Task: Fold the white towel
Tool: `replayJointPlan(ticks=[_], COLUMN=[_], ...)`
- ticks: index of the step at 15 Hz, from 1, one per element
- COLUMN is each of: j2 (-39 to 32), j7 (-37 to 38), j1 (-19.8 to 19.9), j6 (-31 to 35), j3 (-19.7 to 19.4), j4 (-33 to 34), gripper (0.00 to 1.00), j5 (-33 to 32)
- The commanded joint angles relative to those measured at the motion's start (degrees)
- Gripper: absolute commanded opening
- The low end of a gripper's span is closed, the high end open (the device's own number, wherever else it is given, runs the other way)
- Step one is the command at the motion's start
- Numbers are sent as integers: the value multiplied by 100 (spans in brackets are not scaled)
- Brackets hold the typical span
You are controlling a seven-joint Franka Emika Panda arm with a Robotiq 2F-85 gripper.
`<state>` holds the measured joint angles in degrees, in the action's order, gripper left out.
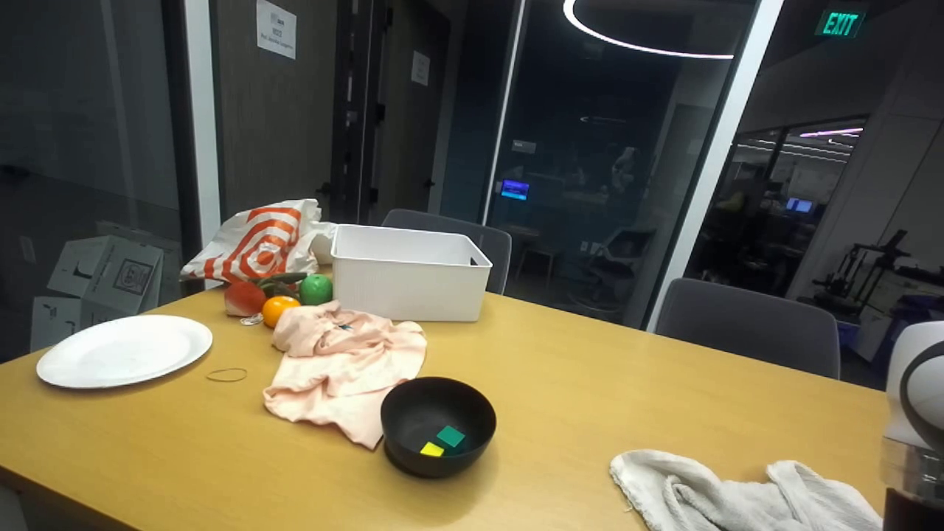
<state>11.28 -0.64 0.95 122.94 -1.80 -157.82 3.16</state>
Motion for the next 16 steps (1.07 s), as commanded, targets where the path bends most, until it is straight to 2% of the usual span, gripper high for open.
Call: replayJointPlan(ticks=[1,6,16], j2=[-1,-204,-769], j7=[220,320,649], j1=[-10,16,73], j6=[652,512,1247], j3=[86,83,39], j4=[15,3,8], gripper=[100,100,99], j5=[-45,-73,-261])
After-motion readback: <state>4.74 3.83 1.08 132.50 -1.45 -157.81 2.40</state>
